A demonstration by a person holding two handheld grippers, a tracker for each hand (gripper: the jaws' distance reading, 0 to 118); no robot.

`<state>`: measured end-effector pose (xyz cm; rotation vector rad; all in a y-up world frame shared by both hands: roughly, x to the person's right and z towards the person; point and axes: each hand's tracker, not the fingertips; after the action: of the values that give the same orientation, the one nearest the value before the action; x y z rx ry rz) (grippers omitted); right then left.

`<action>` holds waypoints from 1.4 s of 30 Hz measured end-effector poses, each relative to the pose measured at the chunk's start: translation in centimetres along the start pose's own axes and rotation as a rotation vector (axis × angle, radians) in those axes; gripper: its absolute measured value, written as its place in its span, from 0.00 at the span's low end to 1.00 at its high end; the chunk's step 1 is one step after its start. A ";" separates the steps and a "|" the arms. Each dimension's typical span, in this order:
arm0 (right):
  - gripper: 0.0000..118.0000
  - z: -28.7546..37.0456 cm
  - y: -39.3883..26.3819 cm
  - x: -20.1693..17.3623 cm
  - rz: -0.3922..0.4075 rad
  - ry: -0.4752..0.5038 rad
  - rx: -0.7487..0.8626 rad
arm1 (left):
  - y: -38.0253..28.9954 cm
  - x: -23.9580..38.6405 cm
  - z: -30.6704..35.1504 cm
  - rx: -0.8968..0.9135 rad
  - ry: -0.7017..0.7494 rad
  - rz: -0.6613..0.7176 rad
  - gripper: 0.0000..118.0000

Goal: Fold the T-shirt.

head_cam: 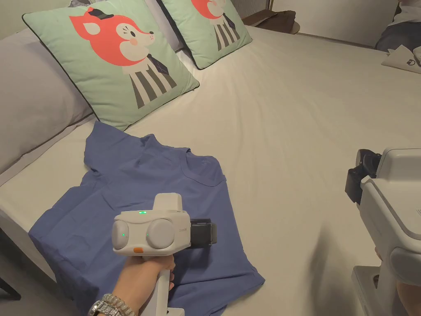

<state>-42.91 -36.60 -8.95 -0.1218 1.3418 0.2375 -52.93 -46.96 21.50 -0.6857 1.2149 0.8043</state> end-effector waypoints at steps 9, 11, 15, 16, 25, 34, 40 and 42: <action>0.00 0.8 -0.3 1.0 -0.002 -0.019 -0.010 | -0.9 0.9 0.4 0.062 0.119 -0.080 0.02; 0.00 1.3 -0.1 1.5 -0.013 -0.025 -0.003 | -0.1 0.4 1.3 0.088 0.101 -0.025 0.03; 0.00 2.8 0.8 2.5 -0.021 -0.045 0.024 | 1.2 1.0 4.5 0.169 0.068 -0.010 0.03; 0.00 3.2 1.1 2.8 -0.026 -0.050 0.033 | 1.4 1.4 5.3 0.192 0.060 -0.015 0.03; 0.00 10.3 3.7 7.2 -0.067 -0.144 0.140 | 4.3 9.3 13.3 0.408 -0.165 -0.101 0.03; 0.00 17.2 1.6 16.4 -0.080 -0.353 0.186 | 1.3 25.3 16.3 0.408 -0.550 -0.302 0.03; 0.00 22.1 -0.4 21.6 -0.091 -0.499 0.167 | -5.0 35.8 15.2 0.291 -0.750 -0.454 0.03; 0.00 24.0 -0.9 22.4 -0.097 -0.542 0.158 | -7.5 38.4 13.9 0.219 -0.799 -0.503 0.03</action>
<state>-15.30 -29.88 -25.44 0.0125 0.8081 0.0712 -33.50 -33.39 -12.60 -0.3914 0.3651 0.4317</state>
